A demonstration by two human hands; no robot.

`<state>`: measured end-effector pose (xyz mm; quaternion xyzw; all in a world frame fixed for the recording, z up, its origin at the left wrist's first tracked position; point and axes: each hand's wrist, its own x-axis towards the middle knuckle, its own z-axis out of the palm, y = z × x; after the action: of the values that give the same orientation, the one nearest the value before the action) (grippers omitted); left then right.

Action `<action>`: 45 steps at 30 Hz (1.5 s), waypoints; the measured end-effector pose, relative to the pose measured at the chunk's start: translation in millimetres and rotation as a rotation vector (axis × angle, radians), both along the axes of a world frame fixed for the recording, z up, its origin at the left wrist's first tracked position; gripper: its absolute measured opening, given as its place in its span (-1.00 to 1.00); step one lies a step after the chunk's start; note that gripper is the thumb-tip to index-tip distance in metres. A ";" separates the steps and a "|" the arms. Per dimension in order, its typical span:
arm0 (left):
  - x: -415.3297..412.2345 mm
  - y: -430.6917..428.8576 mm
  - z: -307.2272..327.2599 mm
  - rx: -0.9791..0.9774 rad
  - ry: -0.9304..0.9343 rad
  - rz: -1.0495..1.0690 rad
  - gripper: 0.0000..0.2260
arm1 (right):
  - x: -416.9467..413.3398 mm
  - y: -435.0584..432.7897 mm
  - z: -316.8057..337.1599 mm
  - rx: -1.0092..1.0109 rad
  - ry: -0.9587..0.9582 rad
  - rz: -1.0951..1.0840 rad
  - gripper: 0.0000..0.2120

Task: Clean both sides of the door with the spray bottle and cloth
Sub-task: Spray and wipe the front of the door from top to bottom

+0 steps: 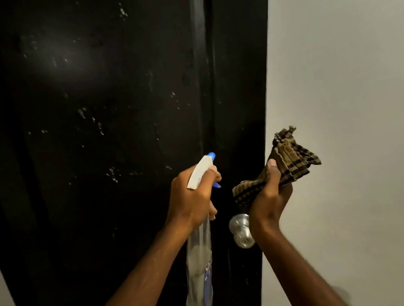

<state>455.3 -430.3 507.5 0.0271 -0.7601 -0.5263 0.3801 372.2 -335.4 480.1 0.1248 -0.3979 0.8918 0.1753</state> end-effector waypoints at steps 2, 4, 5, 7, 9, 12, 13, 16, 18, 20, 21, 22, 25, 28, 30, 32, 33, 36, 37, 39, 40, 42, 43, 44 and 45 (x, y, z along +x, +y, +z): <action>-0.1 -25.0 22.7 -0.015 -0.007 -0.047 -0.66 | -5.7 -25.2 19.0 0.023 0.049 -0.066 -0.86; 0.2 -49.5 49.6 -0.047 0.014 -0.102 -0.63 | -10.2 -50.9 42.6 0.014 0.130 -0.139 -0.87; -1.0 -61.4 64.2 -0.072 0.030 -0.128 -0.62 | -14.9 -63.4 55.1 0.005 0.173 -0.185 -0.88; -6.2 -83.2 95.4 -0.116 0.064 -0.174 -0.60 | -23.9 -85.1 84.7 -0.011 0.256 -0.272 -0.84; -13.9 -101.7 126.0 -0.142 0.095 -0.216 -0.59 | -31.8 -101.7 116.2 -0.002 0.317 -0.348 -0.75; -28.9 -123.7 167.7 -0.174 0.127 -0.255 -0.58 | -48.1 -118.5 160.2 0.003 0.398 -0.473 -0.87; -33.4 -128.9 180.6 -0.176 0.136 -0.258 -0.58 | -55.5 -121.6 173.5 0.014 0.424 -0.497 -0.88; -45.6 -138.7 214.7 -0.161 0.172 -0.284 -0.56 | -81.1 -127.5 209.6 0.062 0.520 -0.548 -0.33; -52.4 -138.7 233.6 -0.149 0.186 -0.316 -0.55 | -94.8 -126.1 232.2 0.121 0.586 -0.600 -0.25; -57.5 -134.0 250.2 -0.138 0.194 -0.344 -0.53 | -99.9 -119.4 254.7 0.174 0.649 -0.666 -0.29; -59.2 -130.9 258.2 -0.131 0.202 -0.356 -0.53 | -97.5 -114.7 265.4 0.182 0.690 -0.708 -0.28; -60.6 -127.9 266.4 -0.120 0.213 -0.370 -0.53 | -99.5 -110.6 275.4 0.188 0.720 -0.743 -0.26; -63.2 -118.0 295.3 -0.071 0.244 -0.422 -0.54 | -108.5 -96.1 305.2 0.247 0.785 -0.812 -0.25; -62.7 -109.3 329.0 -0.034 0.252 -0.461 -0.66 | -119.2 -82.5 336.6 0.309 0.834 -0.881 -0.39; -62.4 -105.3 351.6 -0.059 0.263 -0.452 -0.66 | -122.6 -75.5 359.7 0.328 0.861 -0.939 -0.46; -62.1 -103.6 372.9 -0.088 0.301 -0.436 -0.66 | -126.8 -70.8 384.0 0.342 0.890 -0.984 -0.46; -61.8 -102.8 383.0 -0.101 0.314 -0.426 -0.65 | -128.1 -69.4 396.2 0.359 0.898 -1.006 -0.45; -59.6 -99.5 409.6 -0.098 0.335 -0.418 -0.63 | -132.4 -67.0 428.6 0.399 0.909 -1.065 -0.43; -59.5 -98.4 418.2 -0.097 0.352 -0.425 -0.63 | -131.9 -66.5 438.3 0.403 0.911 -1.077 -0.43; -58.7 -96.4 433.0 -0.110 0.387 -0.423 -0.64 | -130.2 -66.0 455.5 0.406 0.910 -1.087 -0.41; -58.4 -94.8 439.8 -0.121 0.408 -0.417 -0.64 | -129.5 -65.4 464.4 0.402 0.906 -1.093 -0.40; -57.9 -92.6 450.7 -0.127 0.444 -0.411 -0.66 | -127.6 -64.5 478.3 0.395 0.898 -1.104 -0.39; -58.3 -92.5 454.9 -0.120 0.456 -0.410 -0.68 | -126.8 -64.5 483.5 0.394 0.892 -1.108 -0.38; -59.1 -92.8 457.9 -0.108 0.458 -0.411 -0.69 | -126.9 -64.9 487.2 0.396 0.885 -1.110 -0.38; -60.9 -93.5 460.8 -0.094 0.452 -0.413 -0.70 | -127.3 -65.0 490.2 0.398 0.881 -1.113 -0.38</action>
<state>394.4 -523.7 968.3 -0.2633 -0.6693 -0.5494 0.4254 244.9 -400.4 970.3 0.2805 -0.4493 0.4494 0.7194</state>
